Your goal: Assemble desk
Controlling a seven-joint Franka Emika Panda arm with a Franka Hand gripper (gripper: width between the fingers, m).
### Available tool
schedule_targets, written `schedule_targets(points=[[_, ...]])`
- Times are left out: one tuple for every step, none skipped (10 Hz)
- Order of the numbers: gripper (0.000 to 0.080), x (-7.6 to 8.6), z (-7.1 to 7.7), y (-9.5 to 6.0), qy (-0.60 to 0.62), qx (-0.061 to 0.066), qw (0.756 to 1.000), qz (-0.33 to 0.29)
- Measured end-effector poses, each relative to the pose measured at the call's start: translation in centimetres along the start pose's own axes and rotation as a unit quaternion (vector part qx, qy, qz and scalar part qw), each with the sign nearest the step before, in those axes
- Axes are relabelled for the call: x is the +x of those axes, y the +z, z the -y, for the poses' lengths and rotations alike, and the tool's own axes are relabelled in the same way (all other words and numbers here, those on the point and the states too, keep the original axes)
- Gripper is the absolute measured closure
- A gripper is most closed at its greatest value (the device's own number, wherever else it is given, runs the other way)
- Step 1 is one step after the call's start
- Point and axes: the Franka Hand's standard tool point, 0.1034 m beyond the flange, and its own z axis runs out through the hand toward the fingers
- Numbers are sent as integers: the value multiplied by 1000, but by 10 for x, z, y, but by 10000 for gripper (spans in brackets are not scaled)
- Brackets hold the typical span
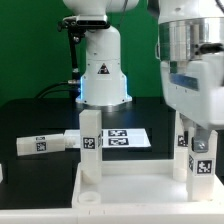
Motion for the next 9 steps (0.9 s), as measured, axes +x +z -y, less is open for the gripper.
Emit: schedule_targets(points=[[509,0,-1,0,73,7,997,20],[509,5,-2,0,107,2,994,22],[509,7,-3,0,127,-1,992,21],[508,7,-3,0,129,-1,991,20],[508,7,-3,1,129,-1,991,20],[337,8,-3,-1,105,-2,994,20],[195,8,-4,-7,57,-7,998,25],[164,15,-1,-19,19,1,999,30],[164,27,1,-37,-9,12,999,35]])
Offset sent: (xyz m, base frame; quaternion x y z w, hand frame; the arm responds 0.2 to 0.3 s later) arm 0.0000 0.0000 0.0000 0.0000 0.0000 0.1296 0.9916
